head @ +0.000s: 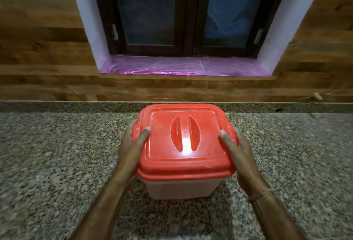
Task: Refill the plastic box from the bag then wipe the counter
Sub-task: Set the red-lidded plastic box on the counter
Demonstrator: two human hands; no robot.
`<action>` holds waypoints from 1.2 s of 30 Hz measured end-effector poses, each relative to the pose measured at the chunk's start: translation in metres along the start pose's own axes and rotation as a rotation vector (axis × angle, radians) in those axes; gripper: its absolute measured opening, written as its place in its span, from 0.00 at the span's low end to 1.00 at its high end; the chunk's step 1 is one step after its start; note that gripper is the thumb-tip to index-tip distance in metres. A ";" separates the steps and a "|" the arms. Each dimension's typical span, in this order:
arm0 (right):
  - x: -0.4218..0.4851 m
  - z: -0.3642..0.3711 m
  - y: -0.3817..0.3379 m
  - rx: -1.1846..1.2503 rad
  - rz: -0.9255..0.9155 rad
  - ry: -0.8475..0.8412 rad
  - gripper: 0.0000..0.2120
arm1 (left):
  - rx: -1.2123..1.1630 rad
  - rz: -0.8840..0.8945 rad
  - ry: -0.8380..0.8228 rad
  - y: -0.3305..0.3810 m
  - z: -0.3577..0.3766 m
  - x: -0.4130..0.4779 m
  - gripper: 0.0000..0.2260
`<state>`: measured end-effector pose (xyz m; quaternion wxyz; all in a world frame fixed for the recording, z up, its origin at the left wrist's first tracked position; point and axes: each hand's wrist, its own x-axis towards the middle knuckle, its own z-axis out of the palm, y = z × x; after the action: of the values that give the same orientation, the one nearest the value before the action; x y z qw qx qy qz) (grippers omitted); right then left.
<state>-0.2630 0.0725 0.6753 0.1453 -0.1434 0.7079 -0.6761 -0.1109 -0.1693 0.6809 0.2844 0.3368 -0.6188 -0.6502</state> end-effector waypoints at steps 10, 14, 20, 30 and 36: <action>0.044 -0.083 -0.015 0.292 0.111 0.112 0.22 | 0.135 0.146 -0.133 0.045 0.088 -0.003 0.28; 0.068 -0.168 0.009 0.357 0.148 0.217 0.23 | 0.276 0.131 -0.295 0.033 0.153 -0.021 0.30; 0.081 -0.287 0.081 0.324 0.224 0.376 0.20 | 0.928 0.181 -0.448 -0.012 0.234 -0.043 0.42; 0.103 -0.295 0.184 -0.009 0.422 0.339 0.24 | 1.263 0.334 -0.219 -0.033 0.256 -0.043 0.43; 0.105 -0.288 0.192 -0.528 0.408 0.291 0.27 | 1.311 0.350 -0.194 -0.037 0.257 -0.044 0.46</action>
<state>-0.4757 0.3025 0.4952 0.1330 0.0662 0.8854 -0.4405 -0.2856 0.0255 0.6500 0.0660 0.2746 -0.9526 -0.1131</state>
